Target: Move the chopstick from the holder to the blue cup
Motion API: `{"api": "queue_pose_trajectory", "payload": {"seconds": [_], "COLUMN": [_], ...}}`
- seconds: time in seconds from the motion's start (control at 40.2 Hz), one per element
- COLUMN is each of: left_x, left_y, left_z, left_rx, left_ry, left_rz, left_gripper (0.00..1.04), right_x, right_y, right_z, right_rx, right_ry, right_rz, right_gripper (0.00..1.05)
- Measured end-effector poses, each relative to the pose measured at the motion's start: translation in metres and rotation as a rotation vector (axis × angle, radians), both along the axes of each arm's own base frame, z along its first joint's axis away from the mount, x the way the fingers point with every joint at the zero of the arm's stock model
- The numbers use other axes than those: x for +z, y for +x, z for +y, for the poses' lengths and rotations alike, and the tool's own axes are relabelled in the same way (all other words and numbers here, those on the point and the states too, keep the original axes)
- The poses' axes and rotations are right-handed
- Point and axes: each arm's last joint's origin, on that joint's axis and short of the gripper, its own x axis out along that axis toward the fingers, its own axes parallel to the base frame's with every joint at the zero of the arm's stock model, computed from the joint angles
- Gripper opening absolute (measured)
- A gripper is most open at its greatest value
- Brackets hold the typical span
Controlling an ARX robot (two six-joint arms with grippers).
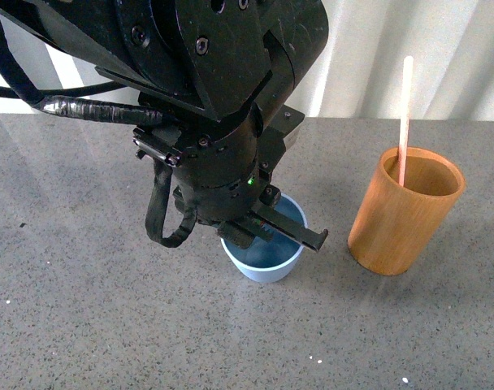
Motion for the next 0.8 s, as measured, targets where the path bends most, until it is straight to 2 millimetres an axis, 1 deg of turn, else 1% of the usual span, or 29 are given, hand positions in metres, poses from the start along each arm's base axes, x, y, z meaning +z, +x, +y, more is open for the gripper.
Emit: {"api": "queue_pose_trajectory", "payload": {"seconds": [0.025, 0.124, 0.149, 0.199, 0.274, 0.299, 0.323, 0.398, 0.473, 0.498, 0.597, 0.672, 0.746, 0.796], "left_x": [0.000, 0.000, 0.000, 0.001, 0.003, 0.004, 0.006, 0.011, 0.017, 0.019, 0.031, 0.039, 0.049, 0.055], "left_y": [0.000, 0.000, 0.000, 0.000, 0.002, 0.002, 0.002, 0.003, 0.004, 0.004, 0.006, 0.008, 0.011, 0.013], "left_z": [0.000, 0.000, 0.000, 0.000, 0.000, 0.001, 0.001, 0.003, 0.006, 0.007, 0.012, 0.016, 0.022, 0.027], "left_rx": [0.000, -0.002, -0.004, -0.004, -0.001, 0.000, 0.002, 0.007, 0.017, 0.018, 0.032, 0.044, 0.063, 0.086], "left_ry": [-0.001, -0.009, -0.010, -0.010, -0.012, -0.013, -0.015, -0.020, -0.023, -0.025, -0.043, -0.055, -0.073, -0.093], "left_rz": [0.000, 0.012, 0.014, 0.016, 0.013, 0.012, 0.009, 0.001, -0.019, -0.022, -0.049, -0.075, -0.107, -0.146], "left_gripper": [0.07, 0.21, 0.23, 0.30, 0.46, 0.50, 0.55, 0.66, 0.77, 0.78, 0.93, 1.00, 0.97, 0.98], "right_x": [0.000, 0.000, 0.000, 0.000, 0.000, 0.000, 0.000, 0.000, 0.000, 0.000, 0.000, 0.000, 0.000, 0.000], "right_y": [0.000, 0.000, 0.000, 0.000, 0.000, 0.000, 0.000, 0.000, 0.000, 0.000, 0.000, 0.000, 0.000, 0.000], "right_z": [0.000, 0.000, 0.000, 0.000, 0.000, 0.000, 0.000, 0.000, 0.000, 0.000, 0.000, 0.000, 0.000, 0.000], "right_rx": [0.000, 0.000, 0.000, 0.000, 0.000, 0.000, 0.000, 0.000, 0.000, 0.000, 0.000, 0.000, 0.000, 0.000], "right_ry": [0.000, 0.000, 0.000, 0.000, 0.000, 0.000, 0.000, 0.000, 0.000, 0.000, 0.000, 0.000, 0.000, 0.000], "right_rz": [0.000, 0.000, 0.000, 0.000, 0.000, 0.000, 0.000, 0.000, 0.000, 0.000, 0.000, 0.000, 0.000, 0.000], "right_gripper": [0.95, 0.95, 0.95, 0.95, 0.95, 0.95, 0.95, 0.95, 0.95, 0.95, 0.95, 0.95, 0.95, 0.95]}}
